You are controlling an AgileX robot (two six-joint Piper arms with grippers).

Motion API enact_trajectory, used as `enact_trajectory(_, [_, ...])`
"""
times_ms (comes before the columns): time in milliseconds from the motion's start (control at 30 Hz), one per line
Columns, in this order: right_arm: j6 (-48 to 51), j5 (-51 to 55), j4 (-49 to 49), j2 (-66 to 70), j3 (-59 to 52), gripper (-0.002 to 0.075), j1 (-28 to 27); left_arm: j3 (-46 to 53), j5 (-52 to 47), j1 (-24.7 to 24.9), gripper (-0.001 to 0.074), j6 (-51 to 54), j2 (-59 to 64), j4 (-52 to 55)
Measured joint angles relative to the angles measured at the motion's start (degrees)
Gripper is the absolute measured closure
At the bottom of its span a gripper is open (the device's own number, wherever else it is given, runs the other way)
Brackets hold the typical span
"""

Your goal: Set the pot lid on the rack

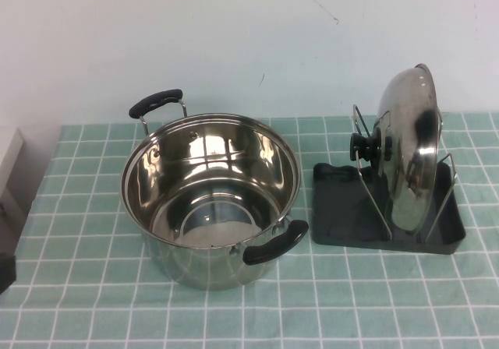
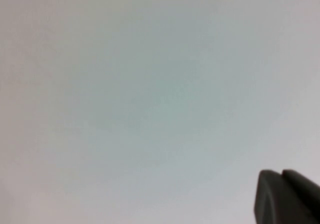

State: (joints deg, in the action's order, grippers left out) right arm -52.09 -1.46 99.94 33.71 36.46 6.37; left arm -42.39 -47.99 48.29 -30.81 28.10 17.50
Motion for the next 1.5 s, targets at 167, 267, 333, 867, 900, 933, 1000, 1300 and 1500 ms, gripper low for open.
enact_trajectory(167, [17.0,26.0,-9.5,0.0,0.0,0.0727,0.0,0.0,-1.5,0.0,0.0737,0.6,-1.4,-0.1])
enact_trajectory(267, [33.4,41.3,-26.6,-0.1,0.0,0.0727,0.0,0.0,-2.4,0.0,0.0737,0.6,-1.4,-0.2])
enact_trajectory(333, [41.2,47.7,-39.6,-0.5,0.0,0.0727,0.0,0.0,-2.4,0.0,0.0737,0.7,-1.4,-0.3])
enact_trajectory(867, [84.6,52.8,-112.4,-24.8,-3.5,0.0727,0.0,17.6,22.6,0.0,0.0737,12.2,-1.4,-3.5])
enact_trajectory(900, [85.6,53.2,-113.3,-26.8,-4.5,0.0727,0.0,19.8,25.6,0.0,0.0737,12.4,-1.4,-3.5])
enact_trajectory(933, [86.8,53.3,-114.6,-28.8,-5.8,0.0727,0.0,21.9,28.4,0.0,0.0737,12.5,-1.4,-3.5])
enact_trajectory(1000, [87.9,53.0,-116.4,-32.2,-8.1,0.0727,0.0,25.1,32.7,0.0,0.0737,12.5,-1.4,-3.5])
enact_trajectory(1300, [88.5,51.6,-118.2,-34.6,-11.7,0.0727,0.0,29.3,38.4,0.0,0.0737,12.5,-1.4,-3.5])
enact_trajectory(1500, [88.5,51.4,-118.7,-34.6,-11.7,0.0727,0.0,29.4,38.8,0.0,0.0737,12.5,-1.4,-3.4])
